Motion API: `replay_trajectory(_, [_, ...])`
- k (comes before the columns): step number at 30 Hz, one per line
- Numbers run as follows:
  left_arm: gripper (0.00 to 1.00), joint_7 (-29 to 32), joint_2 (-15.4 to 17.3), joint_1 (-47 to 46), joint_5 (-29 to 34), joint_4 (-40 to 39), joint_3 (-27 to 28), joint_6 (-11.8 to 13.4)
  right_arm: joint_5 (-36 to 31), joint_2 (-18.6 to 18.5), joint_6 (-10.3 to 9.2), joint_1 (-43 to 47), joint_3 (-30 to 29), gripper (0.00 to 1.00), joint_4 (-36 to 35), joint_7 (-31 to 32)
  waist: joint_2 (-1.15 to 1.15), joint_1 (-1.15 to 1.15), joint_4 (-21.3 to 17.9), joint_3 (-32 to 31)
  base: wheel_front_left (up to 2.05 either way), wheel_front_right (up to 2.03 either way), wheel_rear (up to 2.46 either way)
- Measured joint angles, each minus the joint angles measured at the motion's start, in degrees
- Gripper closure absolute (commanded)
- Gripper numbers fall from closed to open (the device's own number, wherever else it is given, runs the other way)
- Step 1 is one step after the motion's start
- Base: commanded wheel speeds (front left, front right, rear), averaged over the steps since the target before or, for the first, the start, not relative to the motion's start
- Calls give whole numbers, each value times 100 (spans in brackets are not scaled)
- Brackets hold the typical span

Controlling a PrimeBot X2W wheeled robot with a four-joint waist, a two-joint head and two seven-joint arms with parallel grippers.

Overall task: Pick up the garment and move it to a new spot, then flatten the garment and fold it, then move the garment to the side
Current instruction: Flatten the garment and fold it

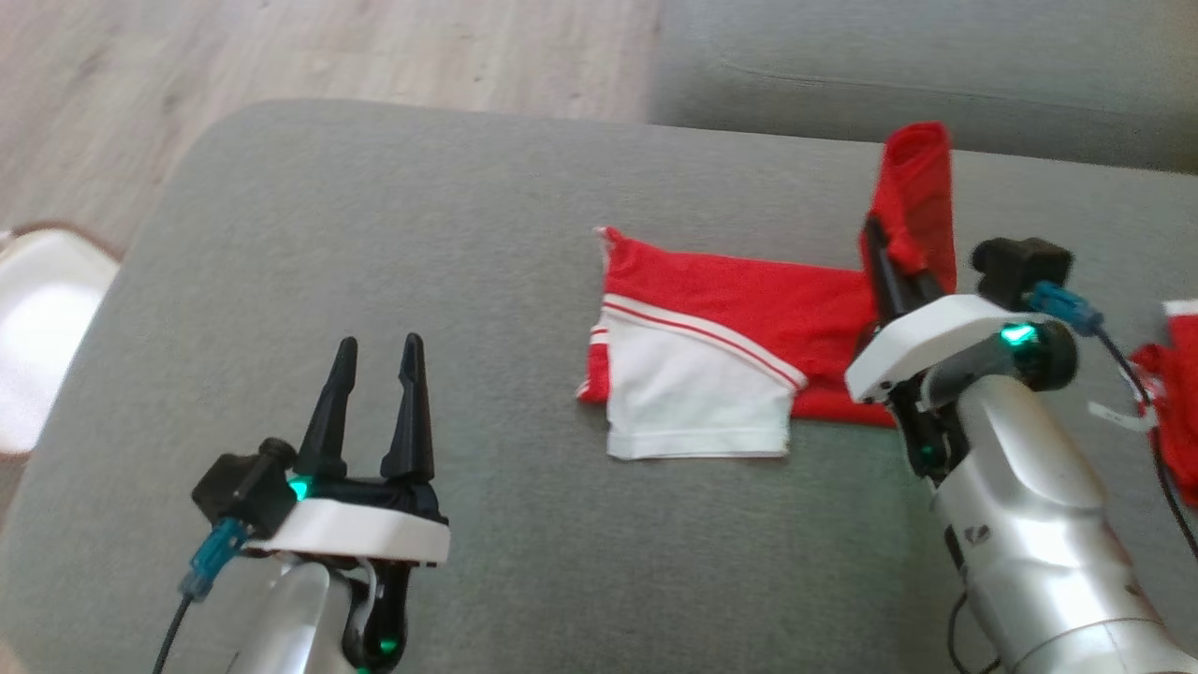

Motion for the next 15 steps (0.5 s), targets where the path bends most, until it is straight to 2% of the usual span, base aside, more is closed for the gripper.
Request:
replay_trajectory(6, [0, 0, -12, -9, -59, 2, -155, 0, 485, -2, 0, -13, 669, 100, 99, 77, 0, 1, 418, 102, 0, 0, 0])
replay_trajectory(15, [0, 0, -63, -166, -94, 66, -379, 0, 1066, -9, 0, -75, 1369, 100, 483, -55, 0, 1, 1007, 324, 0, 0, 0])
